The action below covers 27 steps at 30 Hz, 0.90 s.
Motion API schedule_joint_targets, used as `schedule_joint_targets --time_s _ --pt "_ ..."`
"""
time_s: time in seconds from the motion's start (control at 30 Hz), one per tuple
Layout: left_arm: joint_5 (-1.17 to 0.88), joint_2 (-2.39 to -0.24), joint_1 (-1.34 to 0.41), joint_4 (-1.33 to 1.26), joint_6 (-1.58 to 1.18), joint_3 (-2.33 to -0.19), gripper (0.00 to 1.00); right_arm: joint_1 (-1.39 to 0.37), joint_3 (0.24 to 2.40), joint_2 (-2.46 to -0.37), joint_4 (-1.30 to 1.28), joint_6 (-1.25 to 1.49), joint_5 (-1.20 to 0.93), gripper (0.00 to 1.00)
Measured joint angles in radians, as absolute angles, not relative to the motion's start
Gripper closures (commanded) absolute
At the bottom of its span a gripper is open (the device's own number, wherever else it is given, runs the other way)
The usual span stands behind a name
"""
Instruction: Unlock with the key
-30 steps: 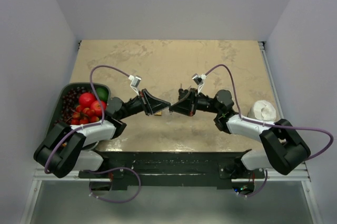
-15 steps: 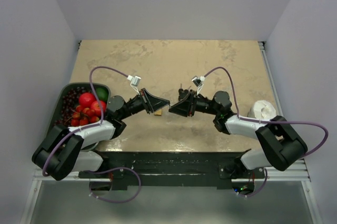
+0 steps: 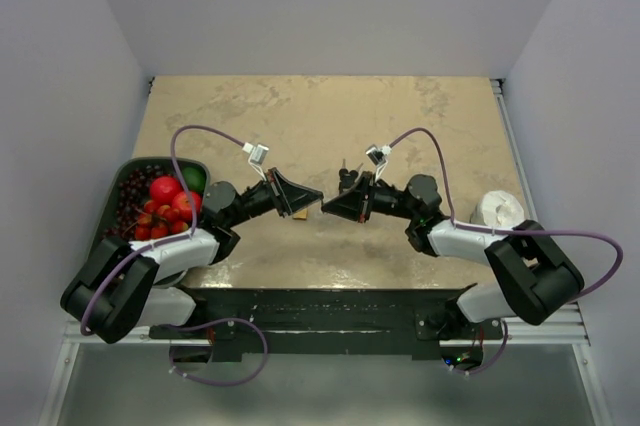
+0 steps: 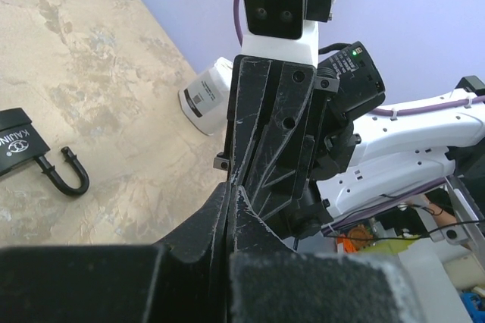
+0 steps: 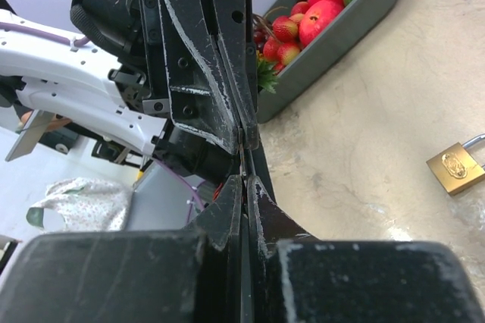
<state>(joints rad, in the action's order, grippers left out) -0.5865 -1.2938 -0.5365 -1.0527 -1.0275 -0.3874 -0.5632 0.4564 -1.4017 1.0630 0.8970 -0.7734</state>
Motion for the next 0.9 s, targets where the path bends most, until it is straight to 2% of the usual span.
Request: schedule_joint_targets --time_s 0.1,0.17,0.2,0.23,0.3,0.37,0.4,0.43,0.73,0.9 --pt "-0.592 -1.294 -0.537 -1.049 -1.018 -0.389 0.98 -0.564 0.453 -1.402 1.067 0.897 -0.773 1.0" --pt "-0.596 -1.293 -0.537 -1.033 -1.001 -0.397 0.81 -0.563 0.45 -1.402 1.069 0.898 -0.77 1.0" --pt "-0.598 -1.292 -0.537 -1.016 -0.984 -0.404 0.55 -0.563 0.448 -1.402 1.069 0.898 -0.765 1.0" --pt "-0.597 -1.288 -0.537 -0.994 -0.965 -0.413 0.42 -0.563 0.447 -1.402 1.069 0.898 -0.757 1.0" --pt "-0.586 -1.269 -0.537 -0.938 -0.92 -0.43 0.21 -0.561 0.442 -1.4 1.066 0.897 -0.744 1.0" --pt "-0.568 -1.234 -0.537 -0.868 -0.872 -0.444 0.14 -0.557 0.435 -1.394 1.053 0.896 -0.724 1.0" --pt "-0.558 -1.21 -0.537 -0.831 -0.844 -0.451 0.04 -0.551 0.431 -1.387 1.043 0.894 -0.716 1.0" --pt "-0.546 -1.185 -0.537 -0.795 -0.816 -0.459 0.01 -0.542 0.427 -1.377 1.03 0.891 -0.704 1.0" --pt "-0.469 -1.103 -0.523 -0.476 -0.627 -0.584 0.01 -0.49 0.415 -1.155 0.791 0.759 -0.567 1.0" --pt "-0.429 -1.176 -0.516 -0.321 -0.56 -0.613 0.1 -0.49 0.44 -1.021 0.593 0.639 -0.488 1.0"
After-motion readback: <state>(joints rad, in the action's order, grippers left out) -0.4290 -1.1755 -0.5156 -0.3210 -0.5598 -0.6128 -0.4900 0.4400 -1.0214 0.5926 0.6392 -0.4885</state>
